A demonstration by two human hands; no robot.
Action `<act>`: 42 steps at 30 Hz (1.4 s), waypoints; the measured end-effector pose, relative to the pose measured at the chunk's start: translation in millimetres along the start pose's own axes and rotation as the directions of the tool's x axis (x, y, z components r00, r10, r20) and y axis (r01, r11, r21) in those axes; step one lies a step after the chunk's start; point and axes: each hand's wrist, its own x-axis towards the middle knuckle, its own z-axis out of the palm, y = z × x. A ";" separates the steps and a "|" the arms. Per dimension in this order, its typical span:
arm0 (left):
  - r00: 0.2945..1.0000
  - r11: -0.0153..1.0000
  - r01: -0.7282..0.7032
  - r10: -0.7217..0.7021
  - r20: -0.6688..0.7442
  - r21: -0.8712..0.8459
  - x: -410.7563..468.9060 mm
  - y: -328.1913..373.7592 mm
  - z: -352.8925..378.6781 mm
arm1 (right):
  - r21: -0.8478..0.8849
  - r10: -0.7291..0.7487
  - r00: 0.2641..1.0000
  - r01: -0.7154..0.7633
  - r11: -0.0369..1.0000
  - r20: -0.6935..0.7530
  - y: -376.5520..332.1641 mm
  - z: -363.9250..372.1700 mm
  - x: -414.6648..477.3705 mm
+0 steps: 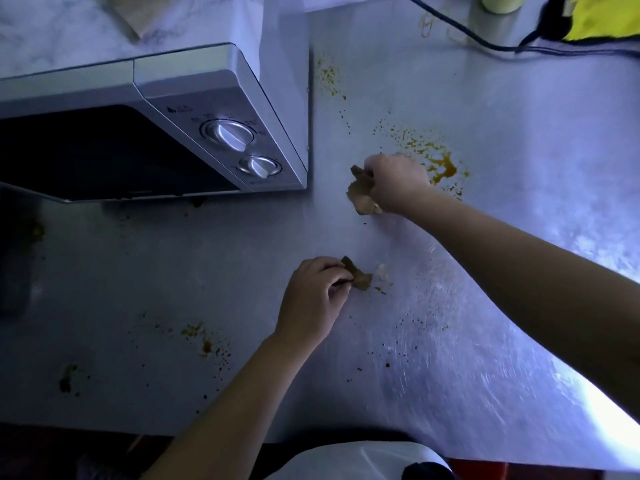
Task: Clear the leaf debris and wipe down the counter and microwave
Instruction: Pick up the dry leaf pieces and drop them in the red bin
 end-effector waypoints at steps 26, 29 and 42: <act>0.806 0.717 0.521 -0.236 0.543 -0.462 9.5 50.9 35.7 | 0.936 0.091 0.976 -0.215 0.278 0.197 90.4 36.2 -258.9; 0.772 0.635 0.539 -0.110 0.626 -0.553 2.8 67.9 37.3 | 0.965 0.101 0.985 -0.155 0.213 0.136 76.5 38.0 -260.7; 0.923 0.997 0.082 -0.074 0.379 -0.006 -6.7 45.3 66.2 | 0.975 0.428 0.883 -0.222 0.018 0.193 111.1 64.0 -311.3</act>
